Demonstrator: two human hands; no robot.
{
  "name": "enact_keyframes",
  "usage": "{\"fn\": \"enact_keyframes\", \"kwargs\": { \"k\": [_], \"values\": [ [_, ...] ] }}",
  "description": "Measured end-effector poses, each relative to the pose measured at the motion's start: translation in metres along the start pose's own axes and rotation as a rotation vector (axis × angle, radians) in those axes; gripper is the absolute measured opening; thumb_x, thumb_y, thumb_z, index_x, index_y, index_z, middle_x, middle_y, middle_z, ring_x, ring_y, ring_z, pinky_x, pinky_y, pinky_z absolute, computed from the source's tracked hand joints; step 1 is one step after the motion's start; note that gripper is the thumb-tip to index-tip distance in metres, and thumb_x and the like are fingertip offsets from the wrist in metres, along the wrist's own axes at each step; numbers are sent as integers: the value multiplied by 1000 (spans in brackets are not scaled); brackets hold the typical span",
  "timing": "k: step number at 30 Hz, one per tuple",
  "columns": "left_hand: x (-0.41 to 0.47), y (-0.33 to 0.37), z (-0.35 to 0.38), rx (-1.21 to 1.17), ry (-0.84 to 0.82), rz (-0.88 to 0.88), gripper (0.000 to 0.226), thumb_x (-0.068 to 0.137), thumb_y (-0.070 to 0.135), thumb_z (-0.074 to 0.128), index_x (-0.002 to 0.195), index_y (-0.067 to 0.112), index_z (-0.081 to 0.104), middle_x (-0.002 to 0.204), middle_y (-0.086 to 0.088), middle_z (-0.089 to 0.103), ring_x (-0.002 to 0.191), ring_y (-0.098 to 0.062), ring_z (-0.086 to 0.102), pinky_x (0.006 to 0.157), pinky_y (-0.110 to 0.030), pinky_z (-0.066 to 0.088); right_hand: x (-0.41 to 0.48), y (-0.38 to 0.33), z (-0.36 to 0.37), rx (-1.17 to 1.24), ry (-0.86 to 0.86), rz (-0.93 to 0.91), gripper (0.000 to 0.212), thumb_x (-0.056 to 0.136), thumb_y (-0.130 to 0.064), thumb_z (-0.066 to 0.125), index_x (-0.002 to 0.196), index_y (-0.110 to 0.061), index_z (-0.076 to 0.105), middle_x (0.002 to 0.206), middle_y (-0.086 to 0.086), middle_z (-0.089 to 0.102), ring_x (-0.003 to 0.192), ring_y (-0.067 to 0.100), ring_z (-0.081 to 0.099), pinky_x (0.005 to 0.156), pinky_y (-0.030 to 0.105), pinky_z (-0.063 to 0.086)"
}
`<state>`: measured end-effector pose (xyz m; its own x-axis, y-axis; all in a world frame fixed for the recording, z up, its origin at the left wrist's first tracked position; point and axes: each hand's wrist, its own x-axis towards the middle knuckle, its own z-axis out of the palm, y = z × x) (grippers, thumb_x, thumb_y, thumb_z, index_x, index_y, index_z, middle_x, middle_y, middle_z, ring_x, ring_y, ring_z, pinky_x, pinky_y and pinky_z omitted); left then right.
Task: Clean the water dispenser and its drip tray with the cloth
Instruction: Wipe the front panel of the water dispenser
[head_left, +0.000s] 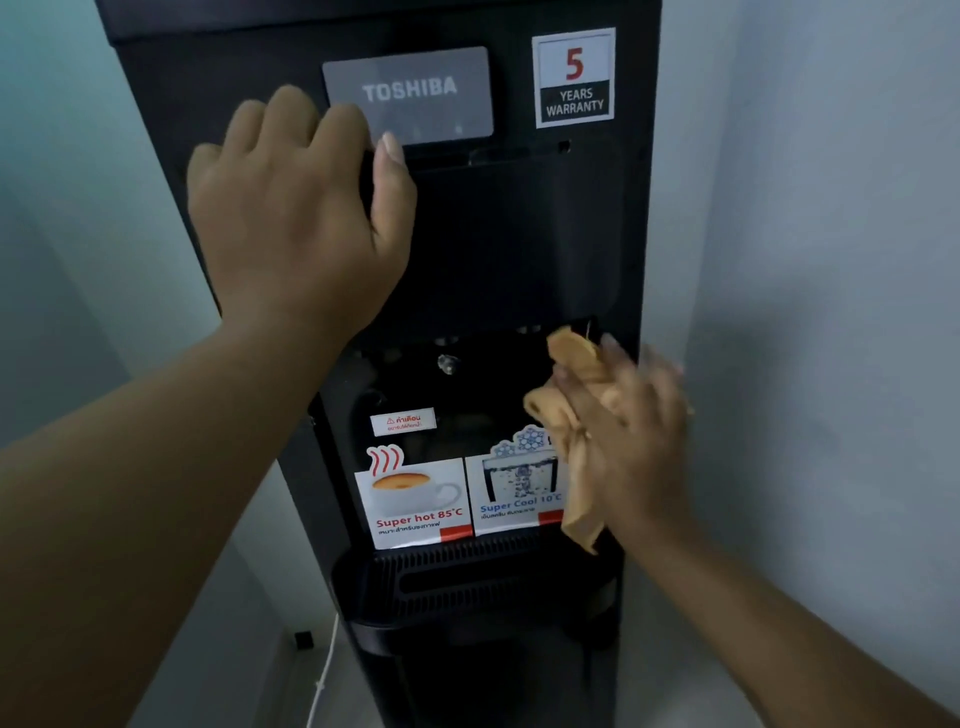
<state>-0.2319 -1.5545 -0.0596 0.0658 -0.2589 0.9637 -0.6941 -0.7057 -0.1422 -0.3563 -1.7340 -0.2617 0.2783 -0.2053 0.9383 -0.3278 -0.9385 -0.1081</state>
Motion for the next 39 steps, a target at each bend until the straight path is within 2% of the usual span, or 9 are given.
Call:
{"fn": "enact_keyframes", "kwargs": {
  "k": [8, 13, 18, 21, 24, 28, 30, 33, 39],
  "values": [
    [-2, 0, -2, 1, 11, 19, 46, 102, 42, 25, 92, 7, 52, 90, -17, 50, 82, -34, 45, 68, -41, 26, 4, -13, 20, 12, -95, -114, 65, 93, -47, 51, 143, -10, 34, 152, 13, 23, 146, 34, 13, 123, 44, 6],
    [0, 3, 0, -3, 12, 17, 47, 102, 42, 25, 93, 5, 52, 90, -18, 50, 83, -35, 46, 69, -43, 29, 22, -7, 8, 287, 120, 311, 54, 95, -18, 50, 145, -13, 29, 150, 11, 27, 139, 30, 33, 115, 32, 30],
    [0, 1, -3, -49, -22, 43, 43, 103, 41, 23, 87, 7, 42, 86, -16, 40, 82, -36, 44, 75, -47, 35, 1, -7, 24, 71, -23, -57, 42, 93, -23, 52, 132, -11, 45, 149, 12, 31, 141, 29, 29, 118, 33, 23],
    [1, 2, -4, -44, -46, 31, 41, 103, 42, 21, 86, 9, 38, 86, -13, 36, 83, -35, 44, 78, -47, 35, -14, 31, 19, -3, -3, 208, 40, 99, -48, 31, 122, -21, 49, 133, 11, 51, 123, 29, 53, 105, 39, 44],
    [3, 2, 0, -49, -50, 6, 47, 102, 46, 18, 89, 7, 41, 87, -17, 40, 86, -35, 45, 80, -48, 37, 2, 47, -10, 246, 233, 594, 44, 100, -26, 38, 139, -8, 42, 137, 18, 50, 126, 32, 51, 106, 41, 40],
    [1, -2, 6, -60, -45, -7, 46, 102, 51, 13, 86, 13, 34, 84, -14, 34, 86, -35, 45, 78, -49, 40, 10, 7, -8, 335, 6, 108, 38, 93, -2, 46, 131, 3, 49, 129, 31, 48, 119, 45, 49, 103, 52, 40],
    [1, -3, 7, -67, -54, -24, 46, 100, 53, 11, 86, 15, 32, 82, -14, 34, 86, -36, 45, 79, -50, 40, -3, 7, 11, 222, -117, -80, 46, 94, -17, 51, 139, -16, 42, 141, 22, 38, 129, 43, 42, 105, 55, 39],
    [2, -2, 9, -47, -39, -4, 44, 102, 48, 14, 86, 13, 34, 85, -14, 34, 86, -36, 46, 77, -49, 39, -6, 29, 20, 312, 113, 283, 37, 95, -49, 51, 128, -32, 48, 115, 12, 58, 95, 25, 59, 75, 41, 51],
    [1, 2, 9, 31, 1, -5, 46, 101, 41, 25, 92, 6, 51, 93, -20, 52, 87, -36, 48, 69, -42, 27, -3, 3, 20, 473, 14, 328, 57, 102, -40, 39, 149, -14, 23, 158, 16, 19, 145, 29, 28, 114, 38, 35]
  ]
}}
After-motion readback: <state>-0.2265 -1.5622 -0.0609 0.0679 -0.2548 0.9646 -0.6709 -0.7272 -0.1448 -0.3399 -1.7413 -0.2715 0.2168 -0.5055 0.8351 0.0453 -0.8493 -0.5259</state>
